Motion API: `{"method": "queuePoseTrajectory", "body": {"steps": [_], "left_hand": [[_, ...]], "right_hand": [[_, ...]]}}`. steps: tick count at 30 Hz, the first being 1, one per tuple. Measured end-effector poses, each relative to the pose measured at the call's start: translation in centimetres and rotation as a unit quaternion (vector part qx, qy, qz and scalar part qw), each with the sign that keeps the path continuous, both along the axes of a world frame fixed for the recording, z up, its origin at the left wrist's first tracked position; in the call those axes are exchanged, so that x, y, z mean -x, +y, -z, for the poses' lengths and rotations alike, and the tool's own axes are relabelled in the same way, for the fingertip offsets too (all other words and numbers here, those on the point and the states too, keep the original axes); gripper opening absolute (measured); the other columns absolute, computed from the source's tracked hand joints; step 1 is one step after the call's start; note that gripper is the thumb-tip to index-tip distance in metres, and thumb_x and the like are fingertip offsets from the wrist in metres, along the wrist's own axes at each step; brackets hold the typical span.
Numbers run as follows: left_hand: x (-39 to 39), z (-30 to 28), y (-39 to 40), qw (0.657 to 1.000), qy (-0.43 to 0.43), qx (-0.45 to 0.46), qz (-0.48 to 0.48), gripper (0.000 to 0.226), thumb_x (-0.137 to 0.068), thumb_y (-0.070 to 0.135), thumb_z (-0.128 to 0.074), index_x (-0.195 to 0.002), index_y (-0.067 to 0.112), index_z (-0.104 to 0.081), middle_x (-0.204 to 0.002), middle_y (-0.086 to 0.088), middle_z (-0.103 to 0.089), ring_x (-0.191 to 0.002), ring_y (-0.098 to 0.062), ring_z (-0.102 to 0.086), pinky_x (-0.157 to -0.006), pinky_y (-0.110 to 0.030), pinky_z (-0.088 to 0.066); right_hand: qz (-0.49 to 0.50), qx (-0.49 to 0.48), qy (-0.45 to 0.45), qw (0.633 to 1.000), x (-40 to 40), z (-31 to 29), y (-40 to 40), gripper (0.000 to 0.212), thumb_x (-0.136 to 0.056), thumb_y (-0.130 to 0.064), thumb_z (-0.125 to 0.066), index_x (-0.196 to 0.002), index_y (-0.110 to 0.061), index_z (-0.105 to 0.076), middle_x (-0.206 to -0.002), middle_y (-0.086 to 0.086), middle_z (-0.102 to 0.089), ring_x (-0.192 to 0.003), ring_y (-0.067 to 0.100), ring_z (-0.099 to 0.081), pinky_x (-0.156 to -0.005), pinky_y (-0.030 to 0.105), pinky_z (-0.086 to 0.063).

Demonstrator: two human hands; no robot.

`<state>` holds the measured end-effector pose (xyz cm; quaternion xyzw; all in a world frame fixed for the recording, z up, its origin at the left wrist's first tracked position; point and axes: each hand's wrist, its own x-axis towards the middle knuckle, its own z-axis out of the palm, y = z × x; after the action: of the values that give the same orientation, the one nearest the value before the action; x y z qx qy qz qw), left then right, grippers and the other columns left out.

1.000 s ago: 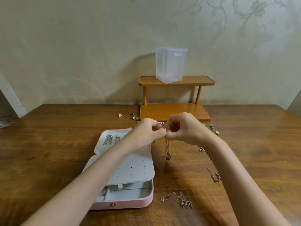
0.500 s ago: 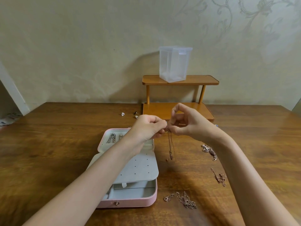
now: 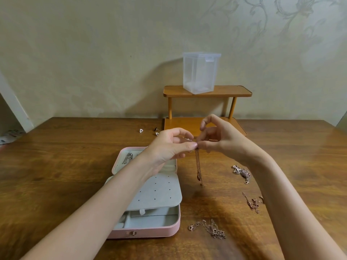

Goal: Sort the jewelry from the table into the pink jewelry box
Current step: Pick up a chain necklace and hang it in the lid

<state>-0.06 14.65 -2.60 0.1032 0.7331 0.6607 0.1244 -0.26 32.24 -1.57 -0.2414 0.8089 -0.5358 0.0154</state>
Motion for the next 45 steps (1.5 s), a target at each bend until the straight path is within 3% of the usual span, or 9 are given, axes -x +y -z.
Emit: {"method": "queuePoseTrajectory", "body": {"steps": [5, 12, 14, 19, 23, 26, 31, 37, 45], "left_hand": [[0.1, -0.3, 0.4, 0.983, 0.089, 0.162, 0.022, 0.017, -0.085, 0.011, -0.065, -0.1, 0.015, -0.058, -0.088, -0.002, -0.068, -0.081, -0.011, -0.061, -0.067, -0.022, -0.052], [0.0, 0.5, 1.9, 0.769, 0.403, 0.495, -0.04, 0.019, -0.087, 0.022, -0.061, -0.101, 0.011, -0.057, -0.098, -0.003, -0.059, -0.091, -0.018, -0.057, -0.069, -0.025, -0.042], [0.2, 0.5, 1.5, 0.791, 0.381, 0.476, -0.05, 0.01, -0.084, 0.021, -0.063, -0.09, 0.015, -0.059, -0.093, 0.0, -0.061, -0.088, -0.017, -0.057, -0.07, -0.026, -0.044], [0.7, -0.4, -0.3, 0.987, 0.088, 0.128, -0.032, 0.011, -0.09, 0.017, -0.055, -0.09, 0.012, -0.065, -0.089, 0.0, -0.065, -0.092, -0.014, -0.061, -0.086, -0.028, -0.048], [0.5, -0.6, -0.7, 0.986, -0.096, -0.136, 0.032, 0.013, -0.093, 0.013, -0.049, -0.093, 0.009, -0.061, -0.088, -0.004, -0.068, -0.089, -0.016, -0.065, -0.09, -0.029, -0.048], [0.7, 0.0, -0.4, 0.991, -0.071, -0.114, 0.019, 0.01, -0.093, 0.011, -0.051, -0.09, 0.01, -0.06, -0.074, 0.0, -0.067, -0.078, -0.013, -0.064, -0.085, -0.026, -0.048], [0.9, 0.5, -0.2, 0.99, 0.091, 0.086, -0.066, 0.006, -0.091, 0.012, -0.057, -0.096, 0.013, -0.061, -0.083, -0.001, -0.067, -0.075, -0.006, -0.063, -0.072, -0.012, -0.05], [0.9, -0.6, -0.5, 0.974, -0.052, -0.19, -0.109, 0.013, -0.095, 0.003, -0.046, -0.089, 0.007, -0.057, -0.061, 0.0, -0.042, -0.048, -0.007, -0.044, -0.049, -0.019, -0.048], [1.3, -2.1, -2.2, 0.988, 0.099, 0.051, -0.109, 0.011, -0.091, 0.011, -0.056, -0.086, 0.012, -0.067, -0.063, 0.002, -0.043, -0.044, -0.004, -0.029, -0.04, -0.016, -0.026]], "right_hand": [[-0.002, -0.059, 0.013, 0.998, 0.1, 0.2, -0.4, 0.034, -0.08, 0.006, -0.063, -0.089, -0.017, -0.04, -0.073, 0.006, -0.062, -0.065, 0.014, -0.053, -0.063, 0.026, -0.046], [0.045, -0.221, 0.071, 0.972, -0.3, -0.2, -1.4, 0.032, -0.078, -0.003, -0.066, -0.097, -0.015, -0.045, -0.069, -0.006, -0.055, -0.056, 0.005, -0.047, -0.054, 0.016, -0.042], [0.063, -0.276, 0.105, 0.953, -0.4, -0.5, -1.1, 0.024, -0.077, -0.002, -0.065, -0.096, -0.012, -0.053, -0.067, -0.007, -0.053, -0.056, 0.004, -0.046, -0.054, 0.013, -0.041], [0.078, -0.256, 0.156, 0.951, -0.3, -0.7, -0.7, 0.009, -0.081, -0.005, -0.061, -0.075, -0.011, -0.065, -0.066, -0.003, -0.056, -0.058, 0.007, -0.047, -0.054, 0.011, -0.037], [0.03, 0.001, 0.017, 0.999, 0.0, 0.0, -0.7, 0.021, -0.084, -0.018, -0.053, -0.068, -0.017, -0.065, -0.076, 0.005, -0.061, -0.072, 0.013, -0.054, -0.067, 0.025, -0.044], [-0.021, 0.187, -0.088, 0.978, 0.2, 0.7, -0.8, 0.027, -0.082, -0.013, -0.05, -0.063, -0.016, -0.068, -0.078, 0.007, -0.064, -0.083, 0.022, -0.061, -0.083, 0.037, -0.049], [-0.031, 0.254, -0.153, 0.955, 0.4, 1.3, -0.8, 0.018, -0.09, -0.015, -0.052, -0.073, -0.009, -0.057, -0.056, 0.0, -0.041, -0.059, 0.015, -0.05, -0.068, 0.028, -0.047], [0.049, 0.059, -0.113, 0.991, 0.8, 2.0, -1.1, 0.019, -0.095, -0.016, -0.051, -0.081, -0.007, -0.062, -0.054, -0.006, -0.042, -0.052, 0.009, -0.037, -0.053, 0.022, -0.035], [0.033, 0.009, -0.091, 0.995, 0.6, 1.7, 0.4, 0.02, -0.092, -0.019, -0.054, -0.088, -0.003, -0.065, -0.055, -0.005, -0.051, -0.052, 0.008, -0.043, -0.054, 0.02, -0.037]]}}
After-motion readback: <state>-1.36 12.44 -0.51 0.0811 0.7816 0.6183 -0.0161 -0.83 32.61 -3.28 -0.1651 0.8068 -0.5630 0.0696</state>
